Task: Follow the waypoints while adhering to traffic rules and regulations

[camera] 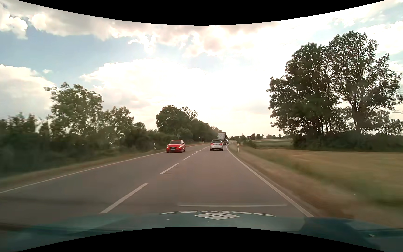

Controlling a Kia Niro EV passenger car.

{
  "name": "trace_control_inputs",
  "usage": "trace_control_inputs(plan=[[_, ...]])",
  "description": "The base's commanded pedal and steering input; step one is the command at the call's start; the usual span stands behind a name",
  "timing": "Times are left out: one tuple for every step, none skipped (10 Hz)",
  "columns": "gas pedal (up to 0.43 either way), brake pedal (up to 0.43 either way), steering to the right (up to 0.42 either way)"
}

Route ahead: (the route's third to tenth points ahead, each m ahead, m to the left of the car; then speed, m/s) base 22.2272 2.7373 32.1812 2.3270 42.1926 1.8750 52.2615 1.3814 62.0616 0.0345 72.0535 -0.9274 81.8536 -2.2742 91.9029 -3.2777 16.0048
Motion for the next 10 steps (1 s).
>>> trace_control_inputs(plan=[[0.228, 0.000, 0.008], [0.228, 0.000, 0.008], [0.228, 0.000, 0.008], [0.228, 0.000, 0.008], [0.228, 0.000, 0.008], [0.228, 0.000, 0.008], [0.228, 0.000, 0.007], [0.228, 0.000, 0.007], [0.240, 0.000, 0.006], [0.240, 0.000, 0.006]])
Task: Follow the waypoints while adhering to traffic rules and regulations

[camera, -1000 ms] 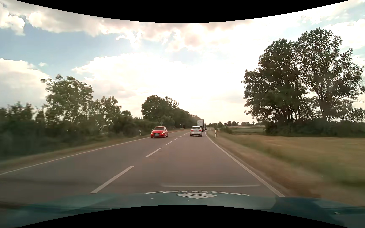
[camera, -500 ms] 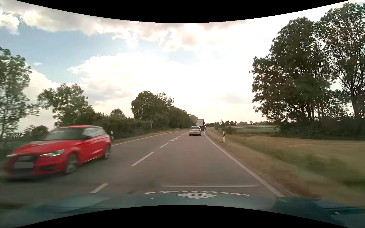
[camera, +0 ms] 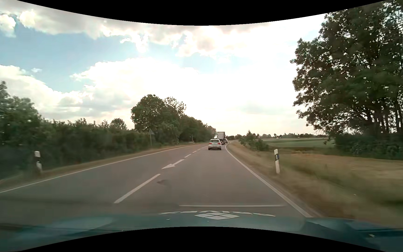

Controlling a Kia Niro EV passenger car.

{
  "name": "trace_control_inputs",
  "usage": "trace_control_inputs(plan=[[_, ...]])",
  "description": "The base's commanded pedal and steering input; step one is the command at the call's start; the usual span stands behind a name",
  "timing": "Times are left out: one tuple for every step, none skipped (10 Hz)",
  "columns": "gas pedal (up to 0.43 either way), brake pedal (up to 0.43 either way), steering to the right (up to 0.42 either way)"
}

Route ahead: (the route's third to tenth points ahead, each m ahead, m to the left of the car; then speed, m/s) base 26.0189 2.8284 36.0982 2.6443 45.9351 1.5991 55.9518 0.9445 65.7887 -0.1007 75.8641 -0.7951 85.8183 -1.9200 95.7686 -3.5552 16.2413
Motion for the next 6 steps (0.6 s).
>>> trace_control_inputs(plan=[[0.240, 0.000, 0.005], [0.240, 0.000, 0.006], [0.240, 0.000, 0.005], [0.240, 0.000, 0.005], [0.240, 0.000, 0.005], [0.228, 0.000, 0.006]])
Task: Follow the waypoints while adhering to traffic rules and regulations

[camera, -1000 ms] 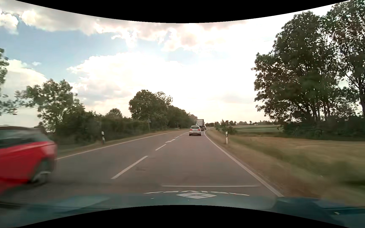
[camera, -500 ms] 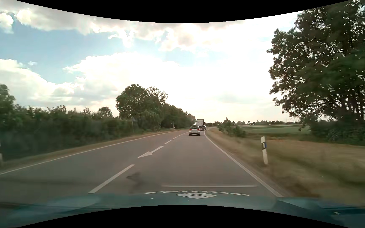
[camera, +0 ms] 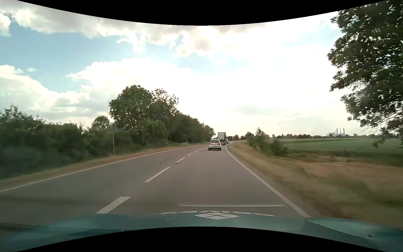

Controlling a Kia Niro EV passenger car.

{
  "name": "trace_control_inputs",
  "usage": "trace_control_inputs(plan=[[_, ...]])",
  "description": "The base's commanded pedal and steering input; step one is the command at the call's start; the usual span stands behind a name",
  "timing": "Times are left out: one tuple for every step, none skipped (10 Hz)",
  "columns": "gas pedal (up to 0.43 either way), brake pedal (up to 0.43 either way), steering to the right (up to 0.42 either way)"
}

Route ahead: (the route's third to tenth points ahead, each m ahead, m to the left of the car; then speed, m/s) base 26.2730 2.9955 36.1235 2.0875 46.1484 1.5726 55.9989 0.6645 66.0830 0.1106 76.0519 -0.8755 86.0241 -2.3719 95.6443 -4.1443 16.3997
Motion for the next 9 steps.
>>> trace_control_inputs(plan=[[0.228, 0.000, 0.006], [0.228, 0.000, 0.007], [0.228, 0.000, 0.007], [0.240, 0.000, 0.007], [0.240, 0.000, 0.007], [0.240, 0.000, 0.007], [0.240, 0.000, 0.007], [0.228, 0.000, 0.007], [0.228, 0.000, 0.007]])
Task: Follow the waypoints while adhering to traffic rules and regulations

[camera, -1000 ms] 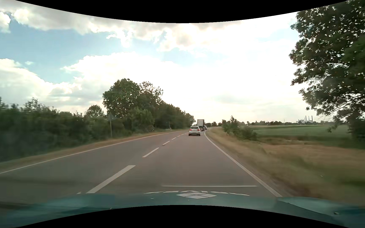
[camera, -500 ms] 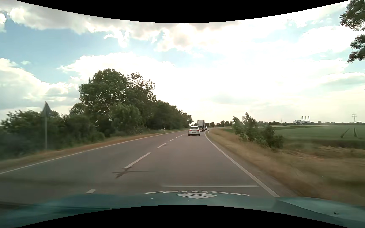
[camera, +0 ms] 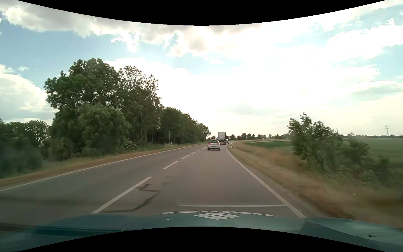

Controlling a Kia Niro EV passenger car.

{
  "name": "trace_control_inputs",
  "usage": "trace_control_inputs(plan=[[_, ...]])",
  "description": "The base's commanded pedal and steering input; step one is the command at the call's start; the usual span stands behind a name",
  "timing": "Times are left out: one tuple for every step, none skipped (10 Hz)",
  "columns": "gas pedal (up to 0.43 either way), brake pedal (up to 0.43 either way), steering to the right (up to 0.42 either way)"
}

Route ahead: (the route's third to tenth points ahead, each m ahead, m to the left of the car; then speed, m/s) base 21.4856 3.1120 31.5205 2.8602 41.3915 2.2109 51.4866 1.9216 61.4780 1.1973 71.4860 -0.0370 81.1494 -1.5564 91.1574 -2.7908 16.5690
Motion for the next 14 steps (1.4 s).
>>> trace_control_inputs(plan=[[0.228, 0.000, 0.007], [0.228, 0.000, 0.007], [0.228, 0.000, 0.007], [0.228, 0.000, 0.007], [0.228, 0.000, 0.007], [0.228, 0.000, 0.007], [0.228, 0.000, 0.007], [0.228, 0.000, 0.006], [0.228, 0.000, 0.006], [0.228, 0.000, 0.006], [0.228, 0.000, 0.006], [0.228, 0.000, 0.006], [0.228, 0.000, 0.006], [0.228, 0.000, 0.006]])
